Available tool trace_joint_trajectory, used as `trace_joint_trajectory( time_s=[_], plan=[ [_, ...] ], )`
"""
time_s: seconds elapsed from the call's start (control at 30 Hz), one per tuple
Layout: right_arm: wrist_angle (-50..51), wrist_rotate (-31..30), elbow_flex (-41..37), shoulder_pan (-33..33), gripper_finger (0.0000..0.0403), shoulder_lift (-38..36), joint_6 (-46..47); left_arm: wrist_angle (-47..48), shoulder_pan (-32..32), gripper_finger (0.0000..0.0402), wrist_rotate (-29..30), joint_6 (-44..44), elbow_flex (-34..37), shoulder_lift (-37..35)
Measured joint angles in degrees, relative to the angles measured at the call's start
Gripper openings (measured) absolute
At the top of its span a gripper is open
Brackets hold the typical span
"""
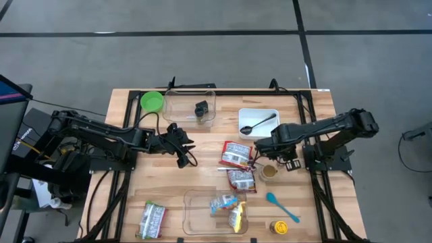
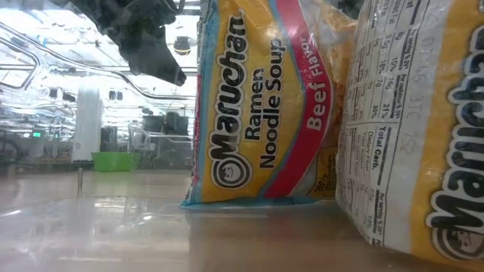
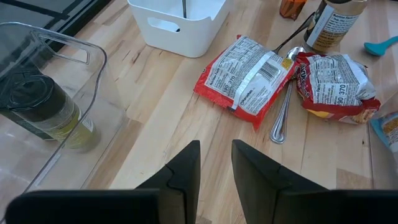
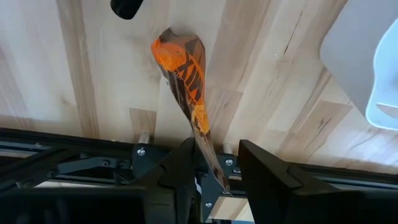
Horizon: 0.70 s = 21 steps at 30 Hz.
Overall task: Pick & Place Food Item
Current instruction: Put the orange seasoning pack into the top transparent bin
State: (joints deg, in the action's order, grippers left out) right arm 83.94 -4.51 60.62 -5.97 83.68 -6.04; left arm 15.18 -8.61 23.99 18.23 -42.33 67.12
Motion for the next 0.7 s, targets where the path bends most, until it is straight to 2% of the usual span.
trace_joint_trajectory(
  time_s=[0.7],
  plan=[
    [-0.2,0.04,0.0,-0.07,0.0118,0.0,1.55,-0.81,0.0,0.0085,0.0,0.01,0.64,0.01]
  ],
)
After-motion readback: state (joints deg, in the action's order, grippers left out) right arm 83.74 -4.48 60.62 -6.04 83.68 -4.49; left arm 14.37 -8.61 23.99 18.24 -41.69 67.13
